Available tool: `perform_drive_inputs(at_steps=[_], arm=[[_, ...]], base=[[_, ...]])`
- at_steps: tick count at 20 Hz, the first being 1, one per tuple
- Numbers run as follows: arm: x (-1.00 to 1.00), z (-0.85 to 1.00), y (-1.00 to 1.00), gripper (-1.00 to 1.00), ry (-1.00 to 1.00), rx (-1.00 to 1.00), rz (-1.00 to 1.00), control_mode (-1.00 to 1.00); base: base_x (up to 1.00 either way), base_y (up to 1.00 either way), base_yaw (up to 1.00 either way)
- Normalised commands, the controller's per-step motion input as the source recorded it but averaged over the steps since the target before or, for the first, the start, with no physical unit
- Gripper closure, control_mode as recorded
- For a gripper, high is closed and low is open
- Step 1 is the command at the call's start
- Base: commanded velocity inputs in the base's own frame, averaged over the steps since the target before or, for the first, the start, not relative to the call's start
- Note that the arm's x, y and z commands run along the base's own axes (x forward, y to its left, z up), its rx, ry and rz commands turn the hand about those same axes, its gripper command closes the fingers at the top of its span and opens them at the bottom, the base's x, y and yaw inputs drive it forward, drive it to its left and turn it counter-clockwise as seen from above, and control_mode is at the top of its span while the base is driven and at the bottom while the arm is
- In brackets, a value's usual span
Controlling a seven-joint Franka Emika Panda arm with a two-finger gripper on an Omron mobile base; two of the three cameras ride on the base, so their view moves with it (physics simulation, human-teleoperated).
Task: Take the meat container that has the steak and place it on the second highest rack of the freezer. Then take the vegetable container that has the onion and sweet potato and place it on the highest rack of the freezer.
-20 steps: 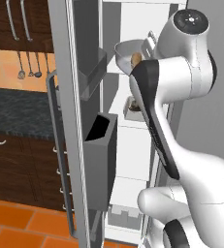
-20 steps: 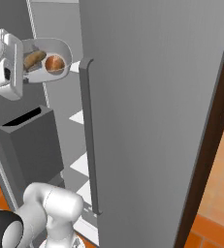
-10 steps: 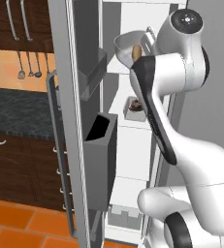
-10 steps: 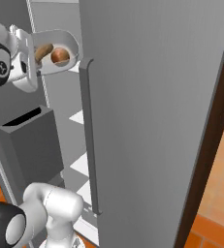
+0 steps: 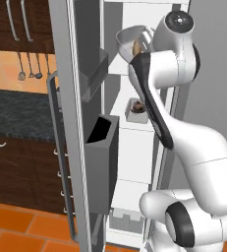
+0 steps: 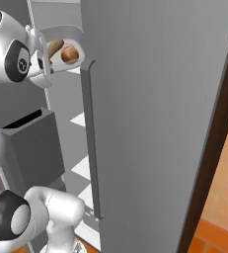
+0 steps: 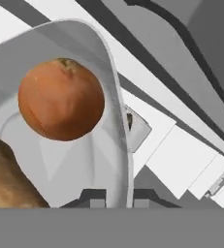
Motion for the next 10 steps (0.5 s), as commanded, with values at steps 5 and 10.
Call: perform_drive_inputs(at_steps=[5, 10], arm=[[0.54, 0.0, 0.0, 1.0, 0.02, 0.0, 0.02, -1.0], [0.57, 0.17, -0.16, 1.0, 0.05, 0.0, 0.0, -1.0]], base=[[0.0, 0.0, 0.0], [0.0, 0.0, 0.0]])
